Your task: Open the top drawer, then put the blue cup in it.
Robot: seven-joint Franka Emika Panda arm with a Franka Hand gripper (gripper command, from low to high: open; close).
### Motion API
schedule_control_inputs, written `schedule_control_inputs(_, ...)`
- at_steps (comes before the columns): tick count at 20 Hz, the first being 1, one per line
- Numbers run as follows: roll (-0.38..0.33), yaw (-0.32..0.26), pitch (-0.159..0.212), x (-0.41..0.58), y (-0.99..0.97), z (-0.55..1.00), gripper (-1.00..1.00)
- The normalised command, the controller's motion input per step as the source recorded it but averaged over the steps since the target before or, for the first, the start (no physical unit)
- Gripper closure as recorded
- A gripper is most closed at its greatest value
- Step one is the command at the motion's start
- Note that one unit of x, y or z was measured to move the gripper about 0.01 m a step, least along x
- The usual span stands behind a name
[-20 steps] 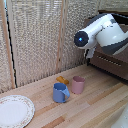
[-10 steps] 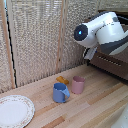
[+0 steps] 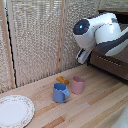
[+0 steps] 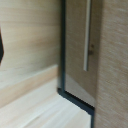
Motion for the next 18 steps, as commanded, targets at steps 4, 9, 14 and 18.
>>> schedule_control_inputs(4, 0.375, -0.114, 0.103, 0.098, 0.37, 0.0, -1.0)
schedule_control_inputs(9, 0.372, -0.093, 0.168, 0.028, 0.35, 0.0, -1.0)
schedule_control_inputs(14, 0.358, -0.065, 0.221, 0.003, 0.36, 0.0, -1.0)
schedule_control_inputs(18, 0.345, -0.105, 0.164, 0.044, 0.36, 0.0, -1.0)
